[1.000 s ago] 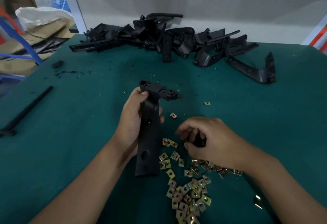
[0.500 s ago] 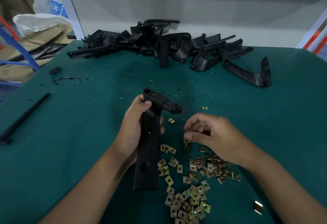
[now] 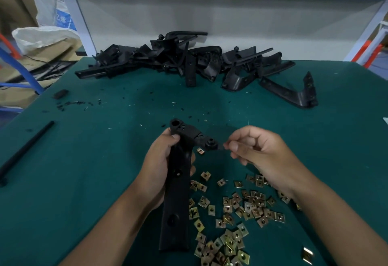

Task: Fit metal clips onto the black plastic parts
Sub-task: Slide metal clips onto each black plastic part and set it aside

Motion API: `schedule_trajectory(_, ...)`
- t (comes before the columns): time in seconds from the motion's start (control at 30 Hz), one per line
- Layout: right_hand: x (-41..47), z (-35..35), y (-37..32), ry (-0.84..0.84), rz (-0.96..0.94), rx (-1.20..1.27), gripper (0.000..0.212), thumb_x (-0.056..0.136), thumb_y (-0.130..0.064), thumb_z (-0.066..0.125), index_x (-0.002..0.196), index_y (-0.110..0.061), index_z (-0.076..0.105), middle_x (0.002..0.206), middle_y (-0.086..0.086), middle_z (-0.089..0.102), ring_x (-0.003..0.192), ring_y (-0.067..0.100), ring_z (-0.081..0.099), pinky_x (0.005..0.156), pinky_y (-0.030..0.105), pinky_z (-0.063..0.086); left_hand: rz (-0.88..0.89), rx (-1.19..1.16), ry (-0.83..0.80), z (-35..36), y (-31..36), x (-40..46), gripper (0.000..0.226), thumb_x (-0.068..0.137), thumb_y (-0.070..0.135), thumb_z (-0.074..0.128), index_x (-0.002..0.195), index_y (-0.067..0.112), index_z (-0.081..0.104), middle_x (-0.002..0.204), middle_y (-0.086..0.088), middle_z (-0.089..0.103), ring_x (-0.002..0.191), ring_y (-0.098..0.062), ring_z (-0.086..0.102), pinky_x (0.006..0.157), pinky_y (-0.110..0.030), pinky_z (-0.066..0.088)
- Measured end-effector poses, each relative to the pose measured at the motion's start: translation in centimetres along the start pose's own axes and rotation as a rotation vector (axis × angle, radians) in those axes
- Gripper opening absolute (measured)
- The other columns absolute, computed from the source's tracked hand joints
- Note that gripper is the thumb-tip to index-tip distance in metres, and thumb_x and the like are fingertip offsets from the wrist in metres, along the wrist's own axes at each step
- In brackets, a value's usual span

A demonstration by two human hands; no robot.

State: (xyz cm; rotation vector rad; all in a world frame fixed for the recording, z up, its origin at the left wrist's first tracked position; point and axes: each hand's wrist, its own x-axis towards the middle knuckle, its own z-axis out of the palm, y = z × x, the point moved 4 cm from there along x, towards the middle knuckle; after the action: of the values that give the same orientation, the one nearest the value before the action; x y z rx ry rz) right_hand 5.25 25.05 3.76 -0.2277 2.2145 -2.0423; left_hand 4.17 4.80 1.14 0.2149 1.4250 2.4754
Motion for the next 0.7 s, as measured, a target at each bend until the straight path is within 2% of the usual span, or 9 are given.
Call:
schedule_trajectory(0.07,0.0,0.0,-0.3,0.000,0.001,0.110,0.019,0.075,-0.035,0.078,0.093,-0.030,0.076,0.098,0.002,0.078,0.086,0.011,0.071,0.065,0.018,0.052,-0.019,0.064,-0.005,0.3,-0.1,-0.4,0.018,0.086,0.034,0.050,0.075,0.025,0.061,0.065,-0.002,0.050,0.054,-0.016,0.048,0.049,-0.027,0.044)
schedule_trajectory(0.13,0.1,0.0,-0.5,0.025,-0.009,0.147,0.022,0.076,-0.030,0.079,0.097,-0.027,0.075,0.103,0.006,0.078,0.089,0.014,0.073,0.064,0.018,0.052,-0.043,0.121,0.002,0.5,-0.1,-0.7,0.029,0.082,0.046,0.062,0.083,0.018,0.056,0.065,-0.006,0.050,0.052,-0.017,0.047,0.048,-0.026,0.044)
schedule_trajectory(0.23,0.1,0.0,-0.6,0.072,-0.021,0.160,0.035,0.073,-0.025,0.081,0.104,-0.016,0.068,0.096,0.010,0.078,0.083,0.018,0.075,0.058,0.020,0.052,-0.029,0.143,-0.026,1.1,0.0,-0.8,0.037,0.081,0.048,0.076,0.089,0.016,0.060,0.065,-0.010,0.052,0.049,-0.017,0.048,0.045,-0.025,0.043)
schedule_trajectory(0.3,0.1,0.0,-0.7,0.092,-0.023,0.179,0.038,0.069,-0.027,0.083,0.101,-0.013,0.067,0.090,0.010,0.078,0.077,0.017,0.074,0.056,0.020,0.051,0.003,0.146,-0.064,1.5,0.1,-0.8,0.034,0.083,0.044,0.074,0.093,0.013,0.063,0.067,-0.007,0.058,0.049,-0.013,0.054,0.046,-0.022,0.046)
schedule_trajectory(0.4,0.0,0.1,-0.9,0.081,-0.026,0.217,0.024,0.071,-0.029,0.081,0.091,-0.019,0.071,0.078,0.005,0.073,0.068,0.011,0.068,0.054,0.019,0.048,0.051,0.162,-0.111,1.8,0.1,-0.7,0.019,0.084,0.034,0.073,0.089,0.017,0.070,0.075,-0.002,0.069,0.060,-0.010,0.066,0.054,-0.019,0.052)
schedule_trajectory(0.5,-0.1,0.2,-1.0,0.047,-0.020,0.210,0.012,0.073,-0.030,0.081,0.084,-0.028,0.075,0.076,0.001,0.070,0.067,0.008,0.065,0.055,0.018,0.048,0.071,0.181,-0.135,2.1,0.3,-0.8,0.011,0.085,0.033,0.075,0.086,0.022,0.076,0.080,0.000,0.074,0.067,-0.009,0.071,0.060,-0.018,0.055)
schedule_trajectory(0.57,-0.3,0.4,-1.0,0.019,-0.021,0.214,0.007,0.076,-0.026,0.080,0.083,-0.029,0.077,0.081,-0.001,0.072,0.071,0.007,0.065,0.059,0.018,0.050,0.051,0.158,-0.152,2.2,0.3,-0.9,0.012,0.084,0.035,0.075,0.085,0.023,0.077,0.078,0.001,0.074,0.066,-0.008,0.071,0.059,-0.018,0.055)
schedule_trajectory(0.7,-0.3,0.6,-0.9,0.015,0.012,0.275,0.013,0.068,-0.031,0.081,0.081,-0.027,0.081,0.100,-0.002,0.078,0.085,0.006,0.070,0.068,0.017,0.053,0.007,0.111,-0.198,1.9,0.0,-1.0,0.029,0.080,0.041,0.079,0.096,0.017,0.075,0.092,-0.006,0.075,0.081,-0.015,0.074,0.070,-0.022,0.057)
